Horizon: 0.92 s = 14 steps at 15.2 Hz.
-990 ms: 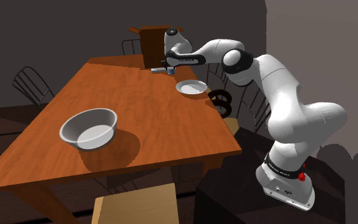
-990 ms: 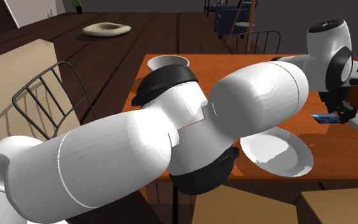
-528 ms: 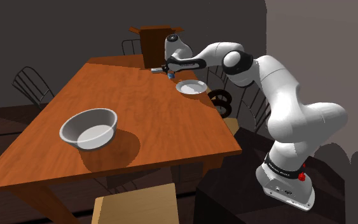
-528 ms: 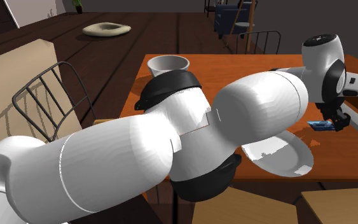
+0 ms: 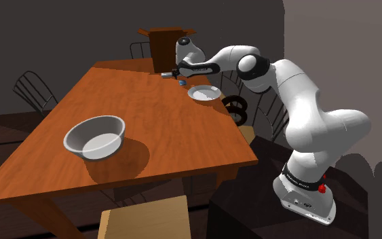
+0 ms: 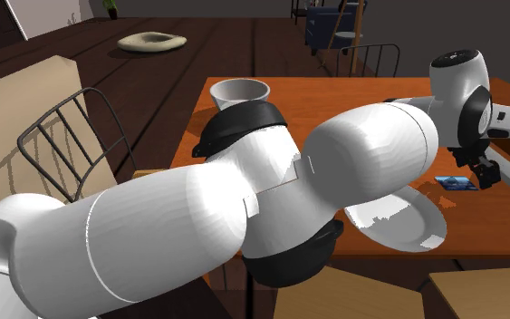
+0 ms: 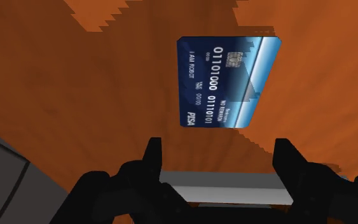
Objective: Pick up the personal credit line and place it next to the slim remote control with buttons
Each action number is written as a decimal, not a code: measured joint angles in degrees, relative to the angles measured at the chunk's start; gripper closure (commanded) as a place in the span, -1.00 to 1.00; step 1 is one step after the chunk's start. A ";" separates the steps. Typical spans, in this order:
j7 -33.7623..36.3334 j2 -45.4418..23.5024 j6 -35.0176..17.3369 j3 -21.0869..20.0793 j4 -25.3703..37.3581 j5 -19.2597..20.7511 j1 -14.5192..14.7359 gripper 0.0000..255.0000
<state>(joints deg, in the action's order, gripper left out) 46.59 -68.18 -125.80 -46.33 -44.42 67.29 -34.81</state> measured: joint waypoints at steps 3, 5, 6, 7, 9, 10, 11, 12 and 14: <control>0.00 0.00 0.00 0.00 0.00 0.00 0.00 -1.00; 1.01 1.64 -0.18 -0.20 -2.79 0.09 -1.16 -1.00; 1.65 3.02 -0.01 -0.48 -4.53 0.01 -1.84 -1.00; 2.38 4.77 0.28 -0.90 -6.69 -0.16 -2.66 -1.00; 4.26 8.45 0.21 -1.66 -12.05 -0.32 -4.94 -1.00; 4.55 9.00 0.22 -1.77 -12.84 -0.34 -5.26 -1.00; 4.66 9.21 0.23 -1.81 -13.16 -0.35 -5.39 -1.00; 4.75 9.35 0.21 -1.83 -13.40 -0.35 -5.49 -1.00; 4.79 9.43 0.21 -1.85 -13.55 -0.36 -5.56 -1.00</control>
<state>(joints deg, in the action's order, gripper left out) 51.38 -58.76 -125.59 -48.18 -57.97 66.93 -40.37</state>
